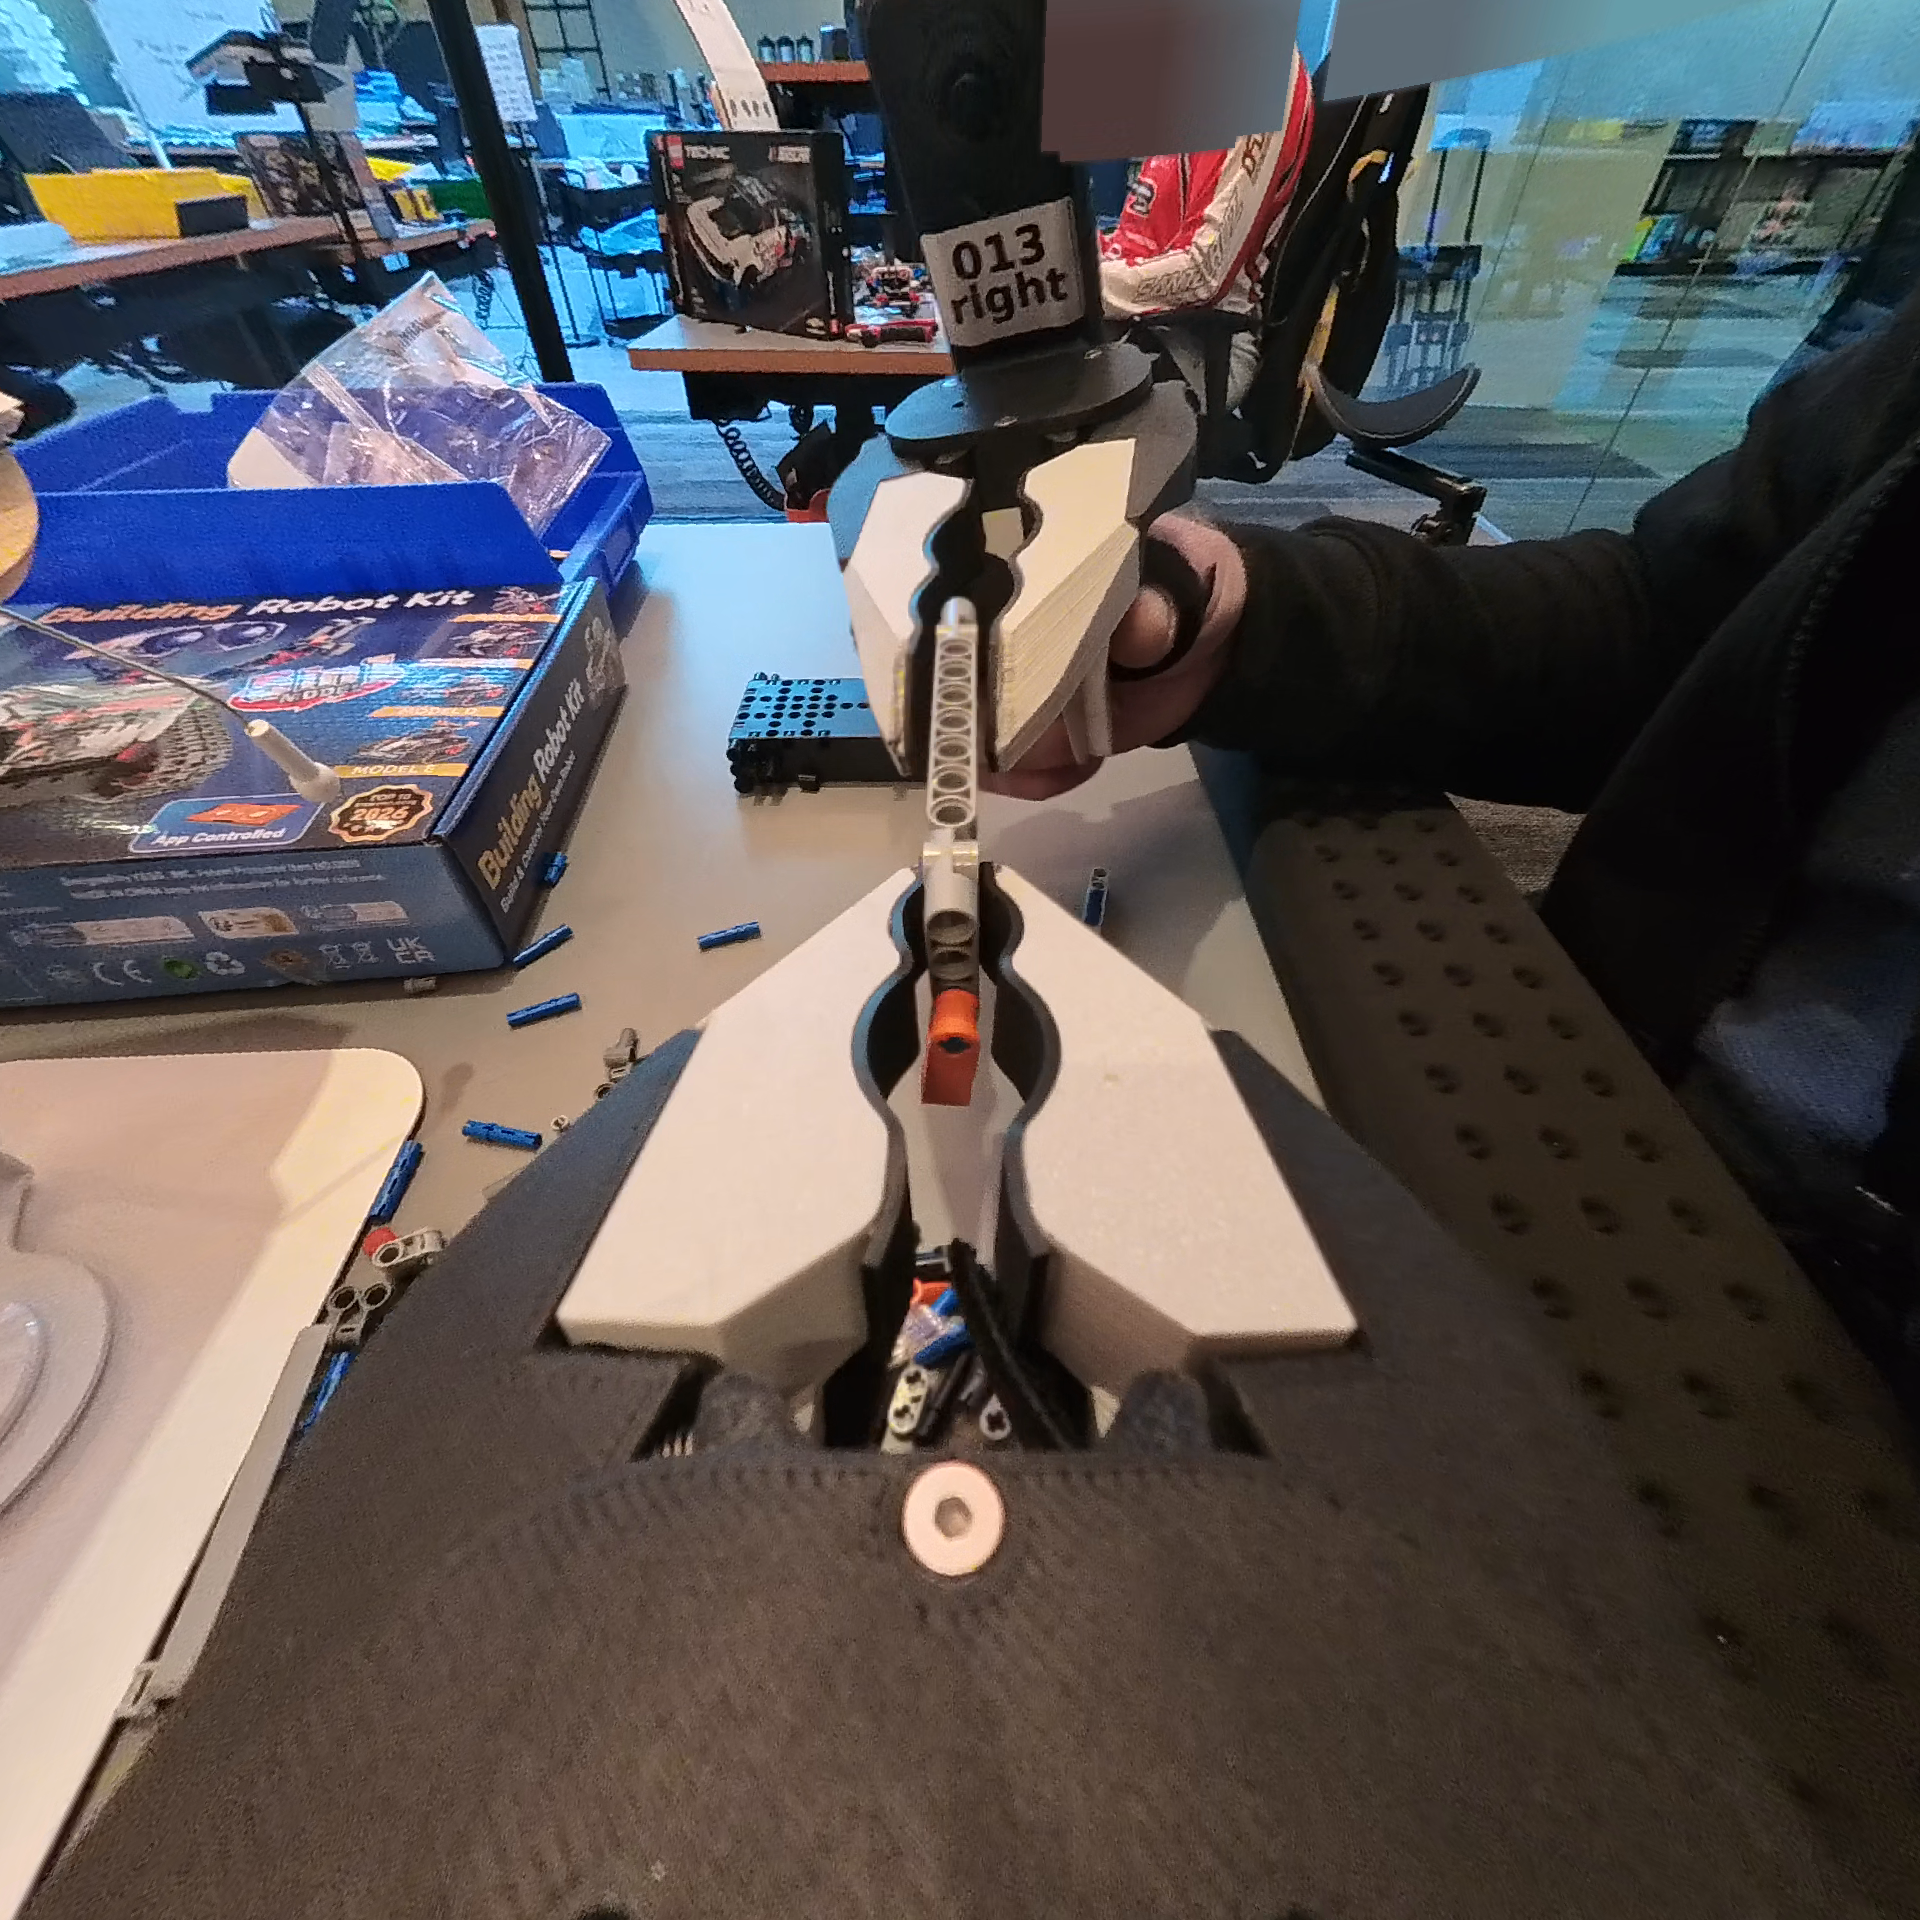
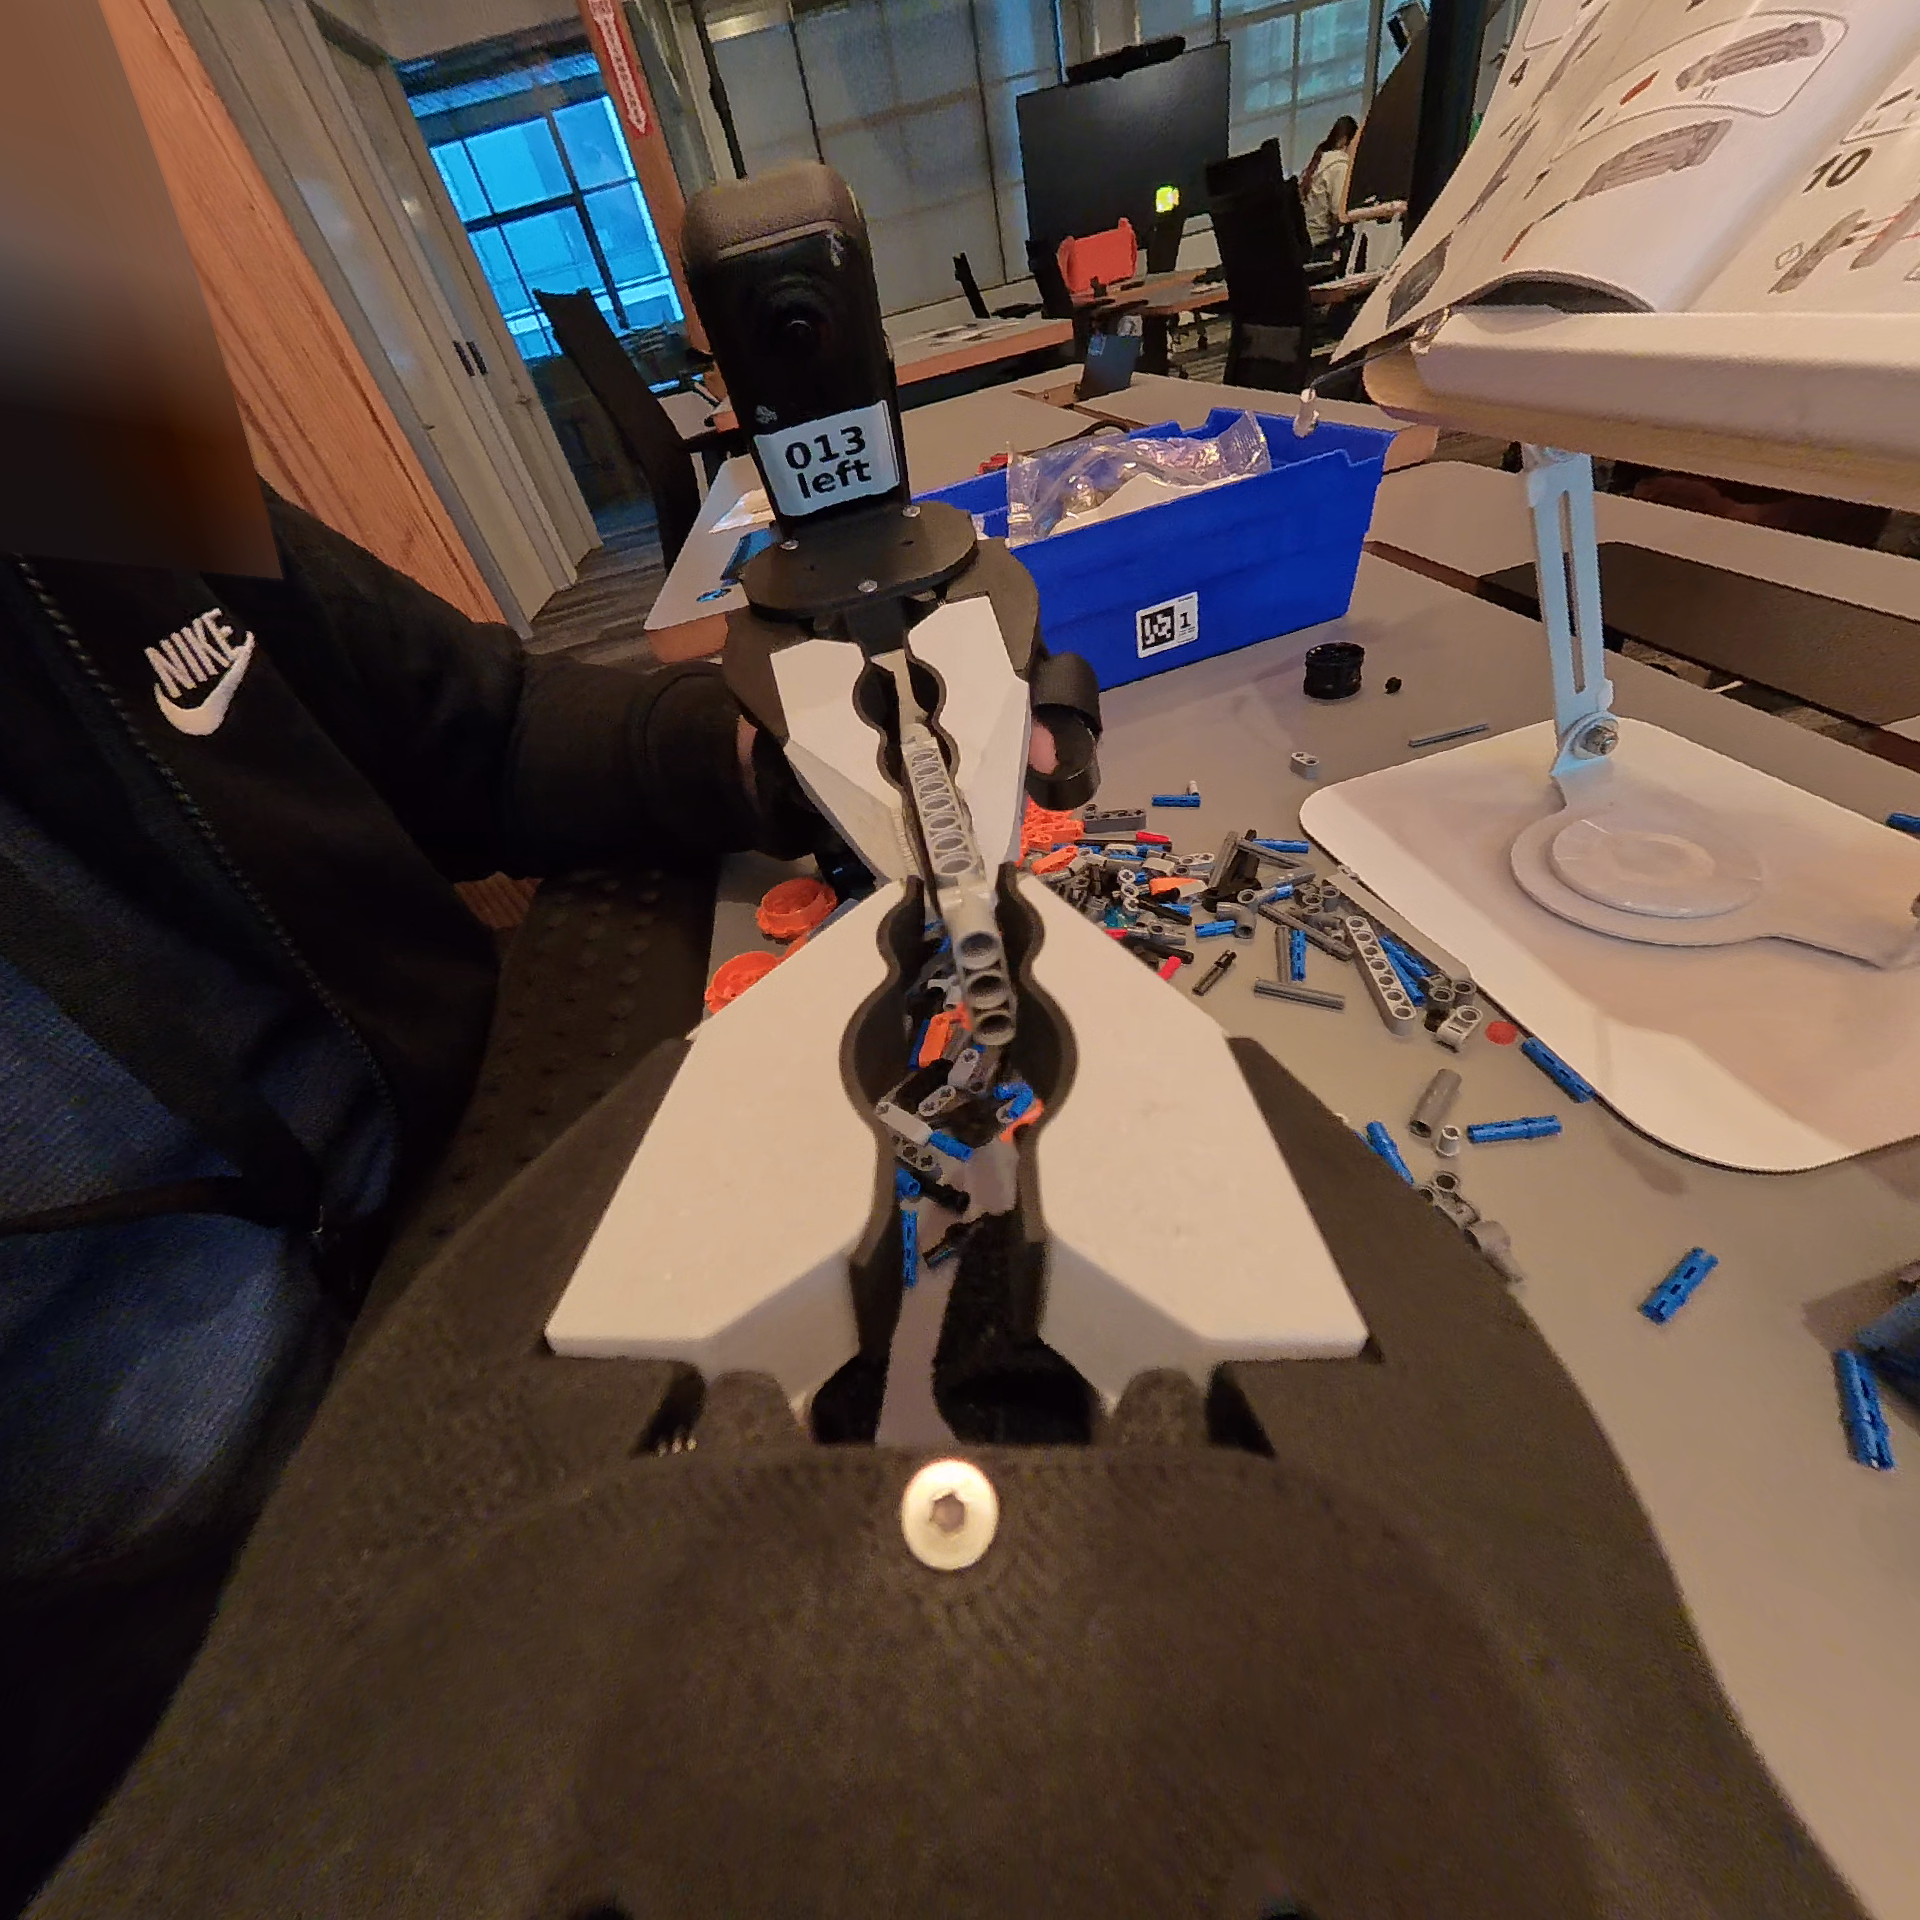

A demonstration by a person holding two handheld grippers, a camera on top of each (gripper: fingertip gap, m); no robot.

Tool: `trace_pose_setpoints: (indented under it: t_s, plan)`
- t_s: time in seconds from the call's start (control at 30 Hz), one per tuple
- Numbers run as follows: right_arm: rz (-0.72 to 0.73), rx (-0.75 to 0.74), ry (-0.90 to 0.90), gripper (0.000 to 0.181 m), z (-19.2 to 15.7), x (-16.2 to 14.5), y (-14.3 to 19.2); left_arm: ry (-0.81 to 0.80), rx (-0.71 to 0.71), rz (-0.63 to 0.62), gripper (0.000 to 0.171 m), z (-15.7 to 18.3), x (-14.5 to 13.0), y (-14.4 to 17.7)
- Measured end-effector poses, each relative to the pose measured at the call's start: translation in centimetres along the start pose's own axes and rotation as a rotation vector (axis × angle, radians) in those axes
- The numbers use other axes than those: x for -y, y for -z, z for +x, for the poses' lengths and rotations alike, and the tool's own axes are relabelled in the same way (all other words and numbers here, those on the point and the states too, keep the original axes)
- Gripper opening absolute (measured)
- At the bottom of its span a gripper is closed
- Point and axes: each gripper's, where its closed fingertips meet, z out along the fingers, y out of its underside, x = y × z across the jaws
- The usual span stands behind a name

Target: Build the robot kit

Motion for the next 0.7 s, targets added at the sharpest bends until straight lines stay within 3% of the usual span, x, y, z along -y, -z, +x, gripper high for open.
trace_pose_setpoints:
  t_s: [0.13,0.33,0.7]
  plan:
    - [-0.013,-0.064,0.035,0.018,0.9,0.1,0.8,0.029,0.01,0.011,0.005,-0.7,-0.1,0.3]
    - [-0.147,-0.287,0.142,0.019,3.1,-0.6,4.7,0.032,0.058,-0.01,0.005,-1.8,-0.5,0.8]
    - [-0.508,-0.369,0.117,0.02,1.5,-8.2,8.4,0.042,0.069,-0.048,0.005,-2.3,-1.6,0.6]
